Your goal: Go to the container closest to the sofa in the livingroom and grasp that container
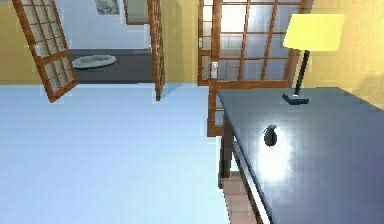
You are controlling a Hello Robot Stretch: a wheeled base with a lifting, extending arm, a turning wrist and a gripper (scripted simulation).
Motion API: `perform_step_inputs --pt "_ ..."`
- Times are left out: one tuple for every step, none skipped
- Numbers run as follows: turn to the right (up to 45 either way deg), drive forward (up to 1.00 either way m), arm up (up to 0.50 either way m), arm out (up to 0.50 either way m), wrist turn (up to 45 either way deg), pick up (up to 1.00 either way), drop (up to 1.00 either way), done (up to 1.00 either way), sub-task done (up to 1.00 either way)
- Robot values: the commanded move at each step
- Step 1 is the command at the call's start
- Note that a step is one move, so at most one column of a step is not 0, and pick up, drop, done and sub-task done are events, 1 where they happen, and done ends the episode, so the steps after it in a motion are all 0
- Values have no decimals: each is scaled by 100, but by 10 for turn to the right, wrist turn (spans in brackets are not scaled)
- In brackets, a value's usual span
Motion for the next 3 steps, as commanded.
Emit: perform_step_inputs --pt "0 0 0 0 450 0 0 0 0" --pt "0 0 0 0 450 0 0 0 0" --pt "0 0 0 0 270 0 0 0 0"
